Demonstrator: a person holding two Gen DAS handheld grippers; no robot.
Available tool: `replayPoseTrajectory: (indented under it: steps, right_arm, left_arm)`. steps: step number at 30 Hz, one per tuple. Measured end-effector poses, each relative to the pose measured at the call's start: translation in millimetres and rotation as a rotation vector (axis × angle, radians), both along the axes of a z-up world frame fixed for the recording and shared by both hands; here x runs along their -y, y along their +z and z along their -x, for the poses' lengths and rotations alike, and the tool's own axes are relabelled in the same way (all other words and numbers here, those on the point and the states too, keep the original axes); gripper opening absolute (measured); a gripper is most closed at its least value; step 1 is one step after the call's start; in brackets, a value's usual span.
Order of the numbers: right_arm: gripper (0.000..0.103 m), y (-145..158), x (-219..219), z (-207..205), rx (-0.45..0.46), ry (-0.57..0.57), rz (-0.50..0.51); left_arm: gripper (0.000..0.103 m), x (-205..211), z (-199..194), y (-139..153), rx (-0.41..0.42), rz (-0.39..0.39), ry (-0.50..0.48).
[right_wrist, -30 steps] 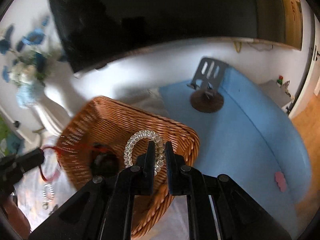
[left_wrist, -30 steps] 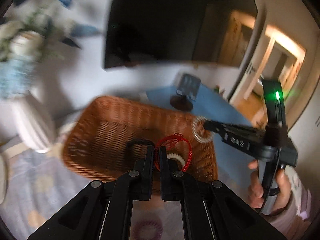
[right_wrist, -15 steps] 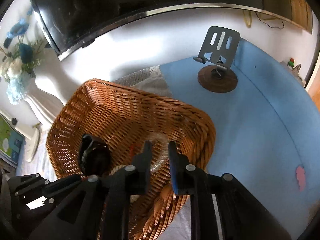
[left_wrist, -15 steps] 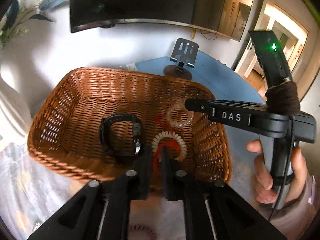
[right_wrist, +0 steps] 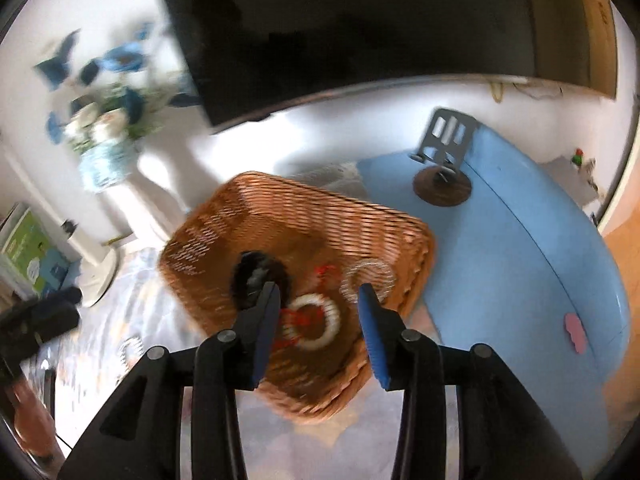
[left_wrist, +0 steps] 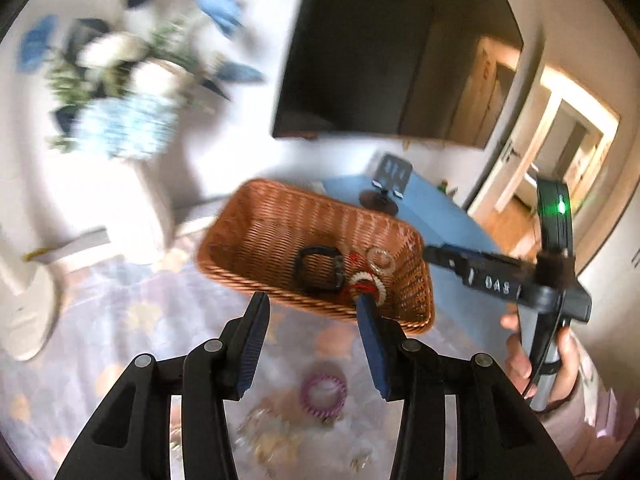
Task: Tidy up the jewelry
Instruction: 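Open both tools over the basket and withdraw toward the table, then grasp a clear bead bracelet with the left tool while the right tool grasps a small gold charm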
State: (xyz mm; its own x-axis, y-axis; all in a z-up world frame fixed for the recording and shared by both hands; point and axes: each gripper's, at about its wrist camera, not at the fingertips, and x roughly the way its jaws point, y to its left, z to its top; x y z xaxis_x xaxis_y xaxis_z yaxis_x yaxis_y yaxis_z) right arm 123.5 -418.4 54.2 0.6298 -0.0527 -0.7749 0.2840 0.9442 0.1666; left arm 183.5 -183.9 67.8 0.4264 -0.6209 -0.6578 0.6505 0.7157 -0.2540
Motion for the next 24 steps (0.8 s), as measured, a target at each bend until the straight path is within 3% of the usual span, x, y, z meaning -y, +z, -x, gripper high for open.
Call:
replayPoseTrajectory:
  steps: [6, 12, 18, 24]
  right_arm:
    - [0.044, 19, -59, 30, 0.070, 0.114, 0.052]
    - [0.047, 2, -109, 61, 0.130, 0.214, 0.080]
    - [0.048, -45, -121, 68, 0.050, 0.229, 0.012]
    - [0.048, -76, -109, 73, -0.018, 0.200, -0.075]
  left_arm:
    - [0.048, -68, 21, 14, 0.022, 0.047, 0.084]
    - [0.048, -118, 37, -15, -0.009, 0.054, 0.159]
    - [0.048, -144, 35, -62, -0.099, 0.046, 0.225]
    - [0.048, -154, 4, -104, -0.196, 0.013, 0.310]
